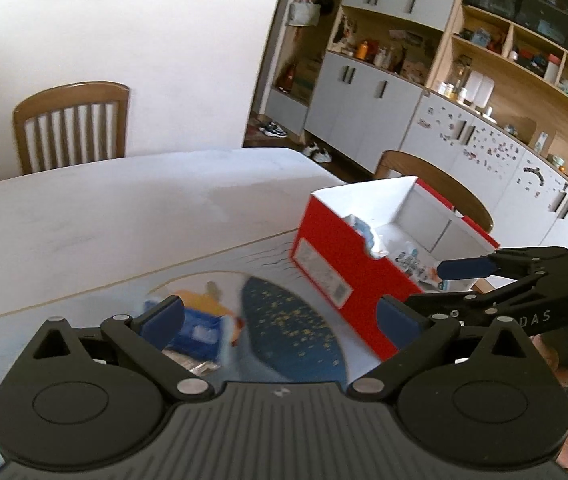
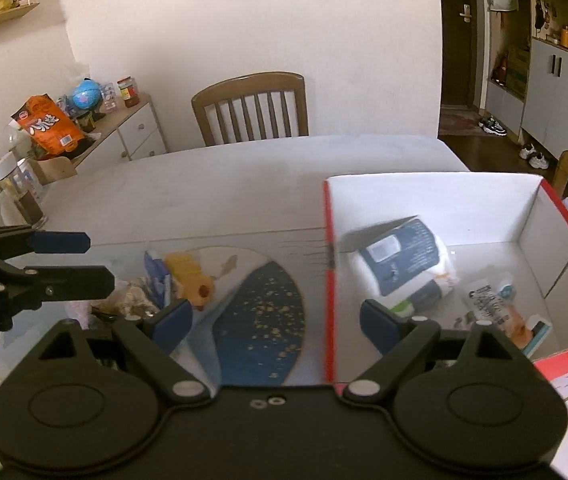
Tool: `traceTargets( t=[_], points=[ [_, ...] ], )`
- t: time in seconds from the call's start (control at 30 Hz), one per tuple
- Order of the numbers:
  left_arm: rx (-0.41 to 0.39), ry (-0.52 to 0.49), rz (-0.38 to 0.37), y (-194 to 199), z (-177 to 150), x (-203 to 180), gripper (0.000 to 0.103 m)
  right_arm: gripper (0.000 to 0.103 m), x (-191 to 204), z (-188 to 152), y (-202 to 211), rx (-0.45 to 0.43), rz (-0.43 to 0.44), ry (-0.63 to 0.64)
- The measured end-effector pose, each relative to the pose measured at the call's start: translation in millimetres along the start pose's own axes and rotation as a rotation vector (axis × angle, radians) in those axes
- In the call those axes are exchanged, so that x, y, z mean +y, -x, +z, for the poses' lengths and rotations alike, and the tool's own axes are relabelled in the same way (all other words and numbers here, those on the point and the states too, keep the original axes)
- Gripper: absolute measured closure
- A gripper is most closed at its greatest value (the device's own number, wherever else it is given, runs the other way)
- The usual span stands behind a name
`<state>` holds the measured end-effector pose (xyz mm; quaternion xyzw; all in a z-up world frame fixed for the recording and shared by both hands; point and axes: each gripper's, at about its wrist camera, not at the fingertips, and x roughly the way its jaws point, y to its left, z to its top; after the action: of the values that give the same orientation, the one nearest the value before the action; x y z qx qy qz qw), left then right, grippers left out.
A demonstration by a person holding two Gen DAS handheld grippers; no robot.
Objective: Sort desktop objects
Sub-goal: 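Withdraw both tools from the shoebox back toward the snack pile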
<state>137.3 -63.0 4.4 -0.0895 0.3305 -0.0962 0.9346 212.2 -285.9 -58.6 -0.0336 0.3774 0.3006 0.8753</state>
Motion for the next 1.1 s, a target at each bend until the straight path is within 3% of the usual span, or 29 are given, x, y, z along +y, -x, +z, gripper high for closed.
traceTargets(
  t=[0.57,1.1],
  points=[
    [-0.044,0.05,0.067,51,-44,54,0.0,0.012,62,-14,-11,-0.001,0.033,0.031],
    [-0.064,0.098,0.132,74,-78,86,0.0,0.012,101,-22,-25,0.007,0.059,0.097]
  ],
)
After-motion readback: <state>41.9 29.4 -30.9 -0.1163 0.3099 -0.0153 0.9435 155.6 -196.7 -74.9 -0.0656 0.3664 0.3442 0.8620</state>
